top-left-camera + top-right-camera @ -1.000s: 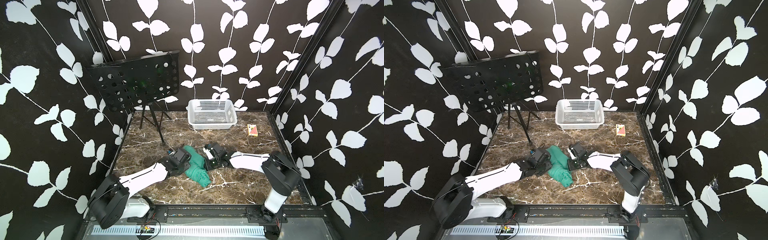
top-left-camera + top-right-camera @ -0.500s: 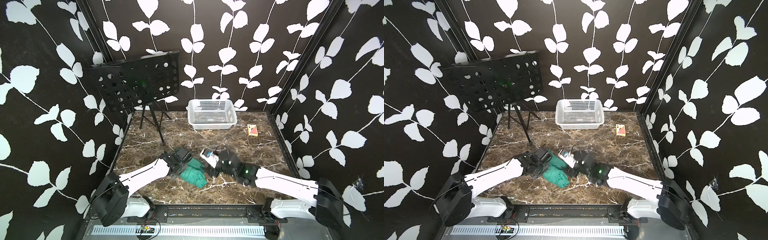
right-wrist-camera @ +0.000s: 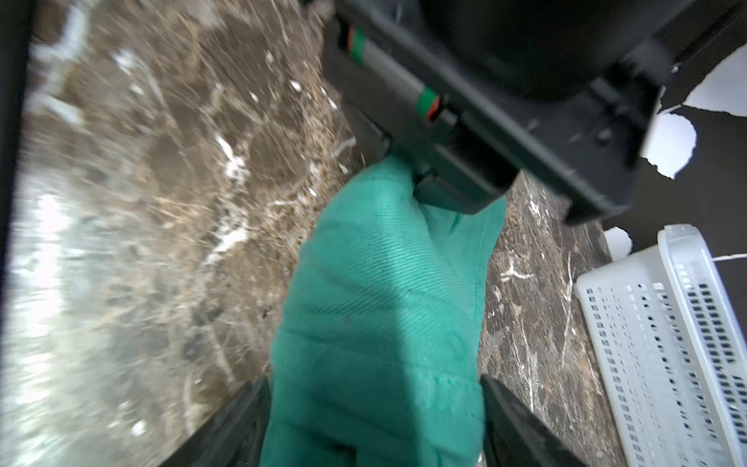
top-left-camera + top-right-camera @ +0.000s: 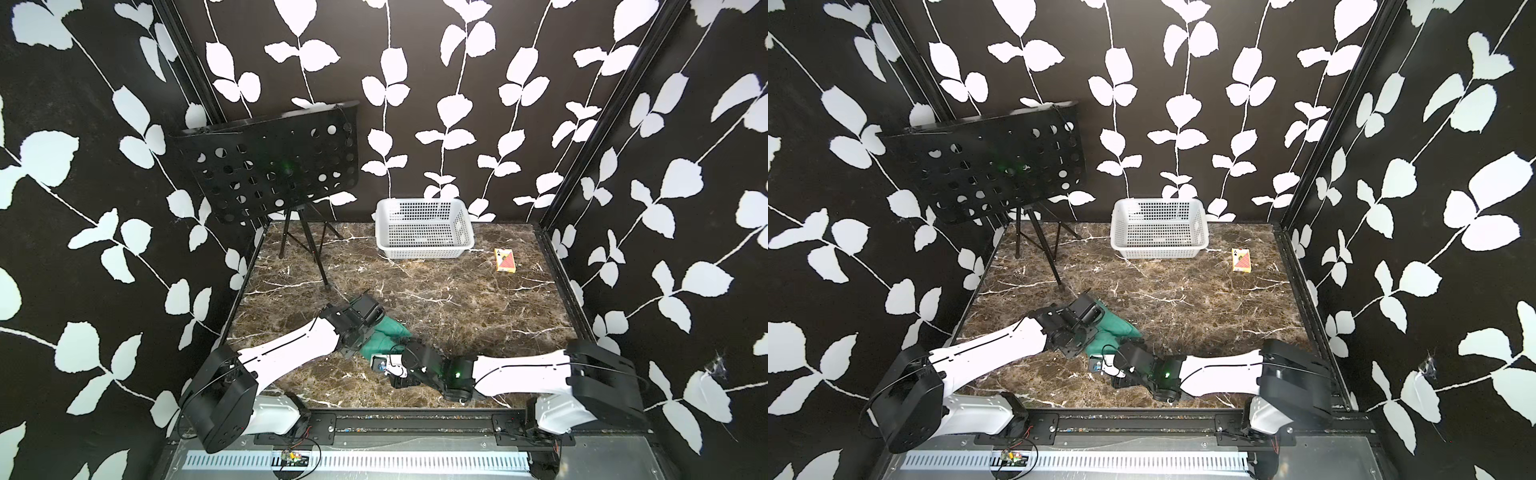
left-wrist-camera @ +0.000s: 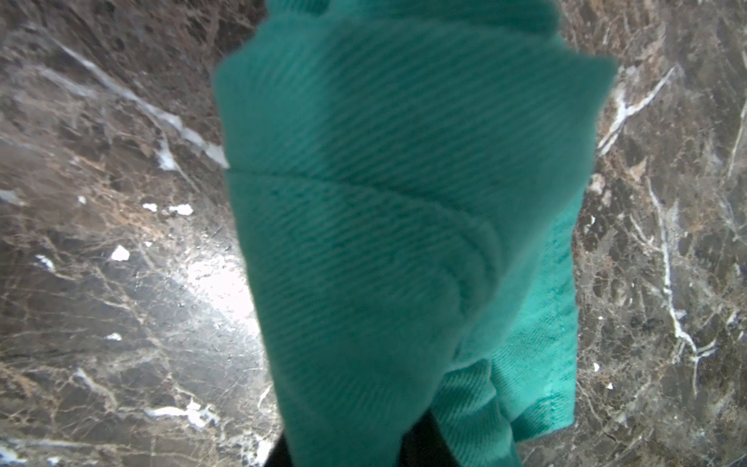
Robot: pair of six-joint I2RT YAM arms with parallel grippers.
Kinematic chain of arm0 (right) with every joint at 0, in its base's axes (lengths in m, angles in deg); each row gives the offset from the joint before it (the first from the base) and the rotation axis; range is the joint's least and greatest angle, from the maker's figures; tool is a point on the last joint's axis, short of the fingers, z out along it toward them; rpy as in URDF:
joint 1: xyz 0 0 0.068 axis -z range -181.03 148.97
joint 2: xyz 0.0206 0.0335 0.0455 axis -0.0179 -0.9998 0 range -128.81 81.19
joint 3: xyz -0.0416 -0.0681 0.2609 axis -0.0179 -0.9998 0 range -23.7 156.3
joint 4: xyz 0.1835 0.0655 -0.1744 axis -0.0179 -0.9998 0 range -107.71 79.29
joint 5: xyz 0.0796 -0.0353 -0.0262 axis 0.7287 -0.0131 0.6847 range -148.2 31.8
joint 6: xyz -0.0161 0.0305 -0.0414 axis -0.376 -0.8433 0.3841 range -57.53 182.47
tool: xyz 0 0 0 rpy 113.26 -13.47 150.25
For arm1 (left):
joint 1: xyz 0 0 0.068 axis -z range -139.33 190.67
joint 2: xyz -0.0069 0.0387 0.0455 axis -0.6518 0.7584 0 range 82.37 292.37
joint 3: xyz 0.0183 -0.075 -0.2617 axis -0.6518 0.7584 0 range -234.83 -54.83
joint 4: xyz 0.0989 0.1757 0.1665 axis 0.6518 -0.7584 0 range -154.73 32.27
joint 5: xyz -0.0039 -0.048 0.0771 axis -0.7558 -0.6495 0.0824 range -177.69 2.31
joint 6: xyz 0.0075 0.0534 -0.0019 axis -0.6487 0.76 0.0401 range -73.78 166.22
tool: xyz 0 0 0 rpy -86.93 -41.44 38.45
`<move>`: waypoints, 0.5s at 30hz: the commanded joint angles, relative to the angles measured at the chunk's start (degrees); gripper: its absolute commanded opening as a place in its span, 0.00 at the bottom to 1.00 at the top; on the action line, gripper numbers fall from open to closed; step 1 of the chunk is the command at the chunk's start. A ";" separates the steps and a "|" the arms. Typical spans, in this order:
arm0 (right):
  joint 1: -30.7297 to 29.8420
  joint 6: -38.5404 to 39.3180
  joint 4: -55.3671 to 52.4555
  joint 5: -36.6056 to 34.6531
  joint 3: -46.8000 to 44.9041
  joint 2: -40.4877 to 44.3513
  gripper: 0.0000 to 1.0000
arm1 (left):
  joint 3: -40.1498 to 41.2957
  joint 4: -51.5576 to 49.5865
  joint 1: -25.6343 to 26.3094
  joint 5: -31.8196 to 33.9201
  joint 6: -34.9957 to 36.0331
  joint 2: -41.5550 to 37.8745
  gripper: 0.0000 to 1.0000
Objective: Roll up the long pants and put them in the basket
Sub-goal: Roll the long pant at the center of the board.
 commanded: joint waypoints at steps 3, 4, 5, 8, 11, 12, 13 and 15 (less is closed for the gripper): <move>-0.36 -0.22 9.04 -10.59 1.04 -8.71 0.60 | 1.17 -1.88 0.13 -1.50 -0.88 1.09 0.00; -0.36 -1.24 9.33 -11.21 1.15 -9.66 0.49 | 0.82 -2.02 0.07 -1.56 -0.79 1.13 0.00; -0.34 -2.25 9.33 -11.16 1.21 -9.88 0.38 | 0.53 -2.22 0.05 -1.50 -0.70 1.11 0.01; 0.04 -6.62 7.32 -8.10 0.22 -8.11 0.06 | -0.11 -2.75 0.14 -0.66 -0.47 -0.01 0.11; 1.65 -13.32 3.30 -1.13 -1.25 -5.45 0.00 | -0.20 -2.64 0.17 1.68 0.54 -3.60 0.30; 2.87 -16.35 2.66 3.77 -2.22 -4.30 0.00 | -0.28 -2.73 0.20 2.66 1.29 -5.20 0.44; 4.56 -19.40 1.74 9.93 -2.89 -4.18 0.00 | -0.41 -2.77 0.11 3.62 2.17 -6.84 0.56; 7.90 -24.40 0.04 20.39 -3.57 -1.56 0.00 | -0.17 -2.45 0.20 4.32 4.47 -9.67 0.76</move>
